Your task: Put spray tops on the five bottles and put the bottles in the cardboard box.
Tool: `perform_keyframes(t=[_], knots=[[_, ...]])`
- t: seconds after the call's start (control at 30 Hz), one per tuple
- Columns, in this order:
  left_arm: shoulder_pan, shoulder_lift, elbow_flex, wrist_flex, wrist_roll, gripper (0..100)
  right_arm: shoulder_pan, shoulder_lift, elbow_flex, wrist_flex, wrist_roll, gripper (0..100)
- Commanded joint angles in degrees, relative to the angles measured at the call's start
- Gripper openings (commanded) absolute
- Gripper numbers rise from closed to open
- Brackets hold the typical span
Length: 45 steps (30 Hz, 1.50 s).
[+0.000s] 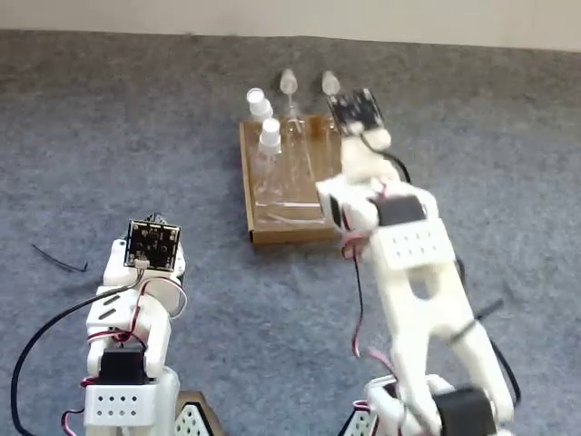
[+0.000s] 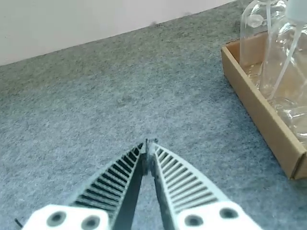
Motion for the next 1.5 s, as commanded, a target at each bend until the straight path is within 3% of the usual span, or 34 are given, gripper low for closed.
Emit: perform_keyframes(t=[0.0, 0.37, 1.1, 1.2, 1.3, 1.47], knots=[[1.01, -0.40, 1.27, -1.58, -0.44, 2, -0.48, 10.77, -14.37, -1.45, 0.18, 19.5], [1.10, -0.48, 1.27, -1.67, -0.53, 2, 1.71, 38.46, -43.91, -7.69, 0.09, 23.5], [1.27, -0.48, 1.27, -1.58, -0.53, 2, 6.11, 76.26, -84.88, -7.78, 0.09, 23.3], [1.27, -0.48, 1.27, -1.58, -0.53, 2, 6.81, 78.73, -87.43, -6.20, 0.09, 15.7], [1.27, -0.48, 1.27, -1.58, -0.53, 2, 7.52, 79.69, -90.24, -4.97, 0.09, 0.9], [1.19, -0.48, 1.27, -1.58, -0.53, 2, 8.48, 79.78, -94.29, -0.66, 0.18, 0.3]])
